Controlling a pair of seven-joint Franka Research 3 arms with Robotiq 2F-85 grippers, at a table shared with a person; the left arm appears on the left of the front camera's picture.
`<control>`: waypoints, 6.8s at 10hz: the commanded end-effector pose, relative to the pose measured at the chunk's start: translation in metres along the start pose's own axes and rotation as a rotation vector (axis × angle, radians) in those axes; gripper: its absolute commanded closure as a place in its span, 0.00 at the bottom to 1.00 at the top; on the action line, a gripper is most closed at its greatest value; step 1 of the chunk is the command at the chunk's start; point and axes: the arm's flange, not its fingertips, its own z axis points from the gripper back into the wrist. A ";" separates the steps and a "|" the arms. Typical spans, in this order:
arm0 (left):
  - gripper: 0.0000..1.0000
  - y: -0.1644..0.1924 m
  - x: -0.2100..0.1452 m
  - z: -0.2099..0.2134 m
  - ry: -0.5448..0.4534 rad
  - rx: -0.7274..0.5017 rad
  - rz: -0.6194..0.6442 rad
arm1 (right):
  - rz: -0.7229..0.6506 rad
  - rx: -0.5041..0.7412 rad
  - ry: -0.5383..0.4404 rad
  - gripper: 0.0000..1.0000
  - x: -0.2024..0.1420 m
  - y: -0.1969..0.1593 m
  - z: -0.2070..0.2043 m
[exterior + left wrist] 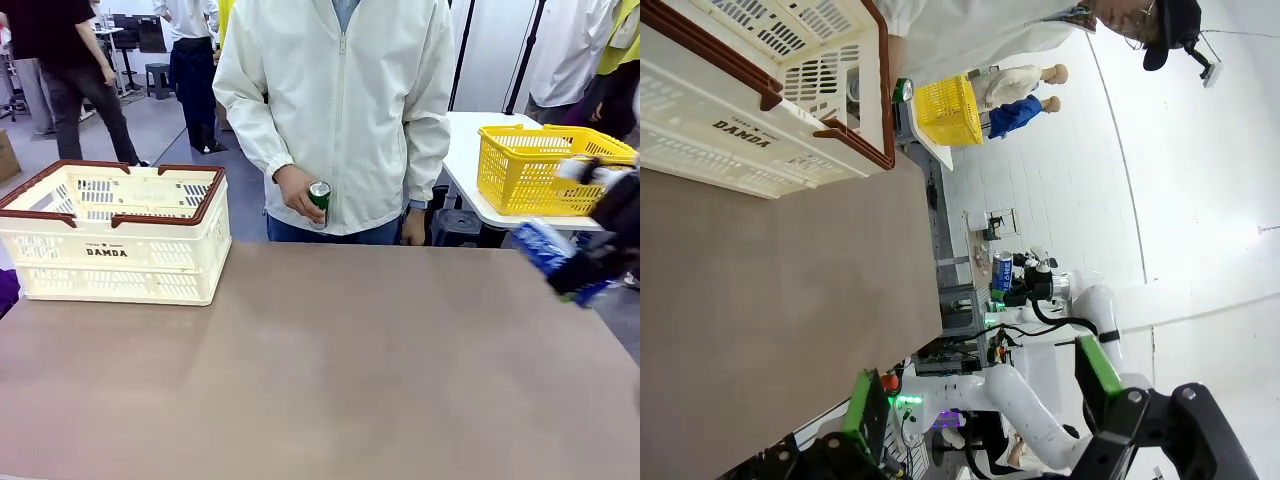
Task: Place the drinks into the Shopping basket.
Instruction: Pick up one drink and place it into the Shopping basket.
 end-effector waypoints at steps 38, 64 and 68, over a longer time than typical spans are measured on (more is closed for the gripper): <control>0.00 -0.002 -0.001 0.002 0.004 -0.012 0.002 | 1.038 0.205 0.218 1.00 0.105 0.220 -0.333; 0.00 -0.002 -0.001 0.002 0.004 -0.012 0.002 | 1.062 0.306 0.149 0.00 0.104 0.223 -0.298; 0.00 -0.002 -0.001 0.002 0.004 -0.012 0.002 | 0.996 0.287 0.008 0.00 0.093 0.201 -0.223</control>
